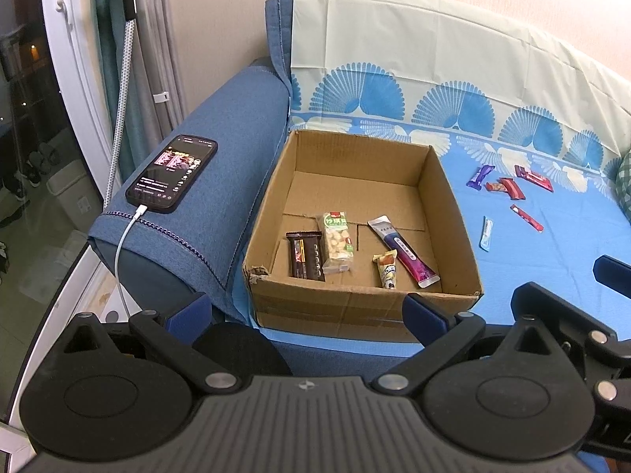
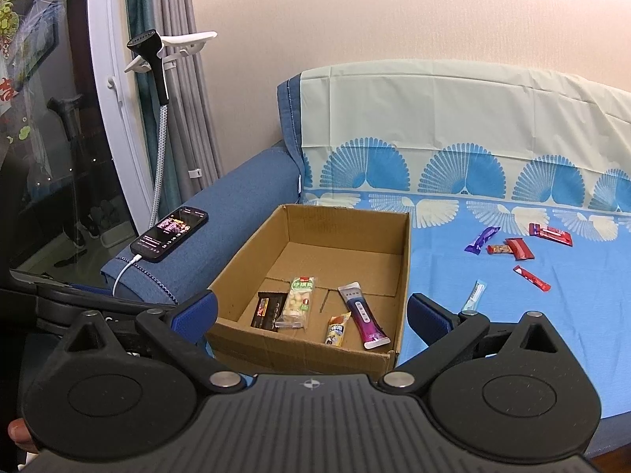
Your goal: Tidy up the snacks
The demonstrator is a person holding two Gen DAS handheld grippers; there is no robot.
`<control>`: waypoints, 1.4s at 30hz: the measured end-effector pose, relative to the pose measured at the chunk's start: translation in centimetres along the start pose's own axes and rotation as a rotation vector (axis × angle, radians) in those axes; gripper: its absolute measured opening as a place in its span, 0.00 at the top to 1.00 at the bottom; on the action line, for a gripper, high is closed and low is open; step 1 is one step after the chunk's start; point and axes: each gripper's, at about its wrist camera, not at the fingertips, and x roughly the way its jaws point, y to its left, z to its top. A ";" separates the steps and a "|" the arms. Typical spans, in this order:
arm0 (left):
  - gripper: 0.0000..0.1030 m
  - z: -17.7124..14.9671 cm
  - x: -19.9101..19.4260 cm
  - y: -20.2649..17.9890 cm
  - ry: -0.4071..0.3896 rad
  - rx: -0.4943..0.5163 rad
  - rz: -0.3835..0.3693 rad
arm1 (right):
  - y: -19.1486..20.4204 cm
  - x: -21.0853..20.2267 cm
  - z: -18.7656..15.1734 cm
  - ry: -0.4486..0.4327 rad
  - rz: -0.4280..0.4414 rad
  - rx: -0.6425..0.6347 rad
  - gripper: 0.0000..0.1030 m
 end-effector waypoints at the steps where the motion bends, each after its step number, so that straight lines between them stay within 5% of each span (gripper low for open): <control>1: 0.00 0.0 0.1 0.0 0.003 0.001 0.000 | 0.0 0.1 0.0 0.002 0.000 0.001 0.01; 26: 0.00 0.4 4.3 -1.2 0.098 0.031 0.030 | -2.2 3.9 -1.0 0.089 0.013 0.067 0.01; 42: 0.00 4.9 8.1 -8.4 0.133 0.128 -0.017 | -10.7 5.8 -0.4 0.101 -0.091 0.200 0.01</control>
